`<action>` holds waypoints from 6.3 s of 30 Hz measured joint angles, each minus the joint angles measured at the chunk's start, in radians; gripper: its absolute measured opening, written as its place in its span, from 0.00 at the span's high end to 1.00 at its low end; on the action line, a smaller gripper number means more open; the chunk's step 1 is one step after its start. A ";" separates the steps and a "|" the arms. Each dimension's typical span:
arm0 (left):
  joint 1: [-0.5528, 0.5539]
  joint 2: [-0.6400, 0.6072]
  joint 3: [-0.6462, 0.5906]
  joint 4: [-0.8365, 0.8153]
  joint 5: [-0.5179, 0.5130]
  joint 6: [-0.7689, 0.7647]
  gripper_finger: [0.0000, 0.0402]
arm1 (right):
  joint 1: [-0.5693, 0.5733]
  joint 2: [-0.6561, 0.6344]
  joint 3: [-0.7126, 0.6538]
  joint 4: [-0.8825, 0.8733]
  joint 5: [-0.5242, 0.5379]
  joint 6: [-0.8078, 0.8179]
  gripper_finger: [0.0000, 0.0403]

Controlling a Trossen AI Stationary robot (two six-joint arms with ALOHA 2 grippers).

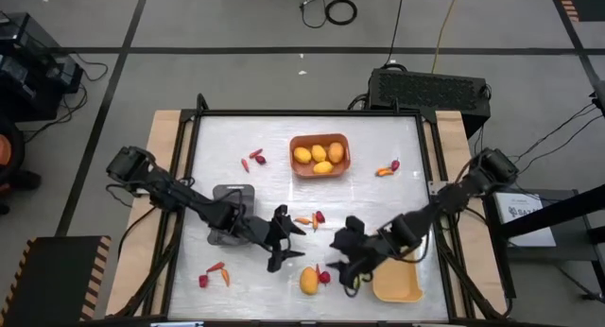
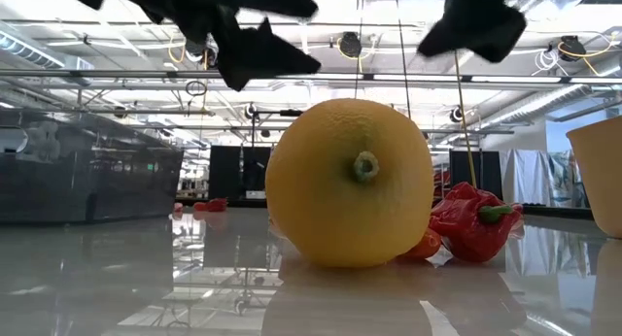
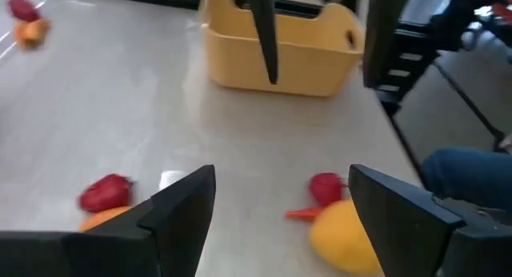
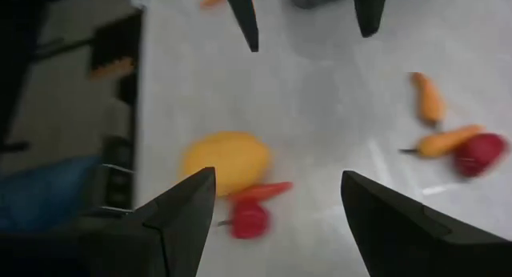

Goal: Sort produce into baskets
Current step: Put the lemon into the orange bin, then put the red chili pepper into the yellow bin

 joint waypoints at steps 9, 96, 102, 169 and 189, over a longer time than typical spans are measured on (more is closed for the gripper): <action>-0.115 0.115 0.239 -0.210 0.025 0.116 0.27 | 0.123 0.000 0.000 0.024 0.155 0.093 0.35; -0.025 0.482 0.732 -0.927 0.293 0.658 0.39 | 0.157 0.000 -0.001 0.022 0.240 0.115 0.35; -0.022 0.460 0.728 -0.956 0.276 0.653 0.41 | 0.157 0.000 -0.001 0.021 0.240 0.115 0.35; 0.544 0.082 0.651 -1.017 0.349 0.352 0.25 | 0.122 0.001 -0.001 -0.271 0.346 0.058 0.35; 0.129 -0.490 -0.081 -0.330 -0.294 0.086 0.24 | -0.201 0.001 -0.016 -0.234 0.256 0.163 0.38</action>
